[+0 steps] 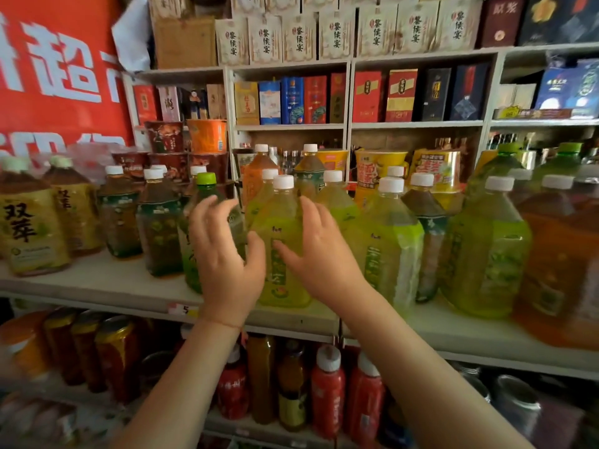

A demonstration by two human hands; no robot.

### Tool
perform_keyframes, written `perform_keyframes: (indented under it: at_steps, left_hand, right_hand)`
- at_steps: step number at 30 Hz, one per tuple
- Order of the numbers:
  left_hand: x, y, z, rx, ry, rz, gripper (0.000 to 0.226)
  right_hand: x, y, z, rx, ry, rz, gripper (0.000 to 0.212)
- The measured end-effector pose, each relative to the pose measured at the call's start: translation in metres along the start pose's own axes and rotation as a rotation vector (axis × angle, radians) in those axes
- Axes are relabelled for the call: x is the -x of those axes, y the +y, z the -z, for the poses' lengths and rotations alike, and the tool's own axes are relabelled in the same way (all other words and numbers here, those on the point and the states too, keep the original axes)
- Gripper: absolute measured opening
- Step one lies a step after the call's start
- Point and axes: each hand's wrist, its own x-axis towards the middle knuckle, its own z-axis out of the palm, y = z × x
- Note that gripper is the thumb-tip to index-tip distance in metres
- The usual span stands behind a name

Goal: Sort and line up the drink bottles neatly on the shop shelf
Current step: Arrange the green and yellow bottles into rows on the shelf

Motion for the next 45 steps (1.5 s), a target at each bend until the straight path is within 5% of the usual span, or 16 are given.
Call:
perform_keyframes:
  at_steps: [2, 4, 7, 10, 13, 17, 22, 32, 36, 39, 42, 45]
  left_hand:
    - [-0.005, 0.000, -0.002, -0.034, 0.024, 0.026, 0.055]
    - [-0.014, -0.010, -0.001, -0.033, 0.044, 0.248, 0.074]
    - [-0.026, -0.034, 0.004, 0.013, -0.128, 0.601, 0.110]
    - [-0.027, -0.049, 0.005, 0.127, -0.225, 0.735, 0.127]
    - [-0.025, -0.053, 0.008, 0.205, -0.178, 0.697, 0.120]
    - [-0.027, -0.061, 0.025, 0.362, -0.070, 0.676, 0.113]
    - [-0.044, -0.056, 0.065, 0.472, 0.004, 0.528, 0.102]
    - [-0.049, -0.055, 0.097, 0.624, -0.224, 0.416, 0.085]
    - [-0.035, -0.050, 0.080, 0.690, -0.305, 0.428, 0.092]
    - [-0.027, -0.035, 0.062, 0.704, -0.349, 0.390, 0.095]
    - [-0.021, -0.012, 0.036, 0.679, -0.351, 0.350, 0.097]
    - [-0.009, 0.005, 0.006, 0.601, -0.333, 0.364, 0.107]
  right_hand:
    - [0.000, 0.000, 0.002, 0.002, 0.004, 0.004, 0.085]
    - [-0.002, -0.001, 0.006, -0.009, -0.013, -0.017, 0.087]
    - [-0.009, -0.002, 0.015, 0.041, -0.063, -0.057, 0.089]
    - [-0.020, -0.006, 0.023, 0.180, -0.111, -0.083, 0.088]
    - [-0.028, -0.012, 0.023, 0.296, -0.196, -0.133, 0.097]
    - [-0.033, -0.014, 0.011, 0.074, -0.272, -0.222, 0.106]
    - [-0.045, -0.030, -0.018, -0.113, -0.313, -0.232, 0.091]
    - [-0.064, -0.048, -0.090, -0.334, -0.289, -0.191, 0.096]
    - [-0.055, -0.033, -0.074, -0.404, -0.049, -0.230, 0.035]
    - [-0.041, -0.029, -0.039, -0.328, 0.277, -0.236, 0.024]
    - [-0.026, -0.025, 0.001, -0.013, 0.617, -0.039, 0.016]
    - [-0.013, -0.011, 0.029, 0.282, 0.842, -0.092, 0.024]
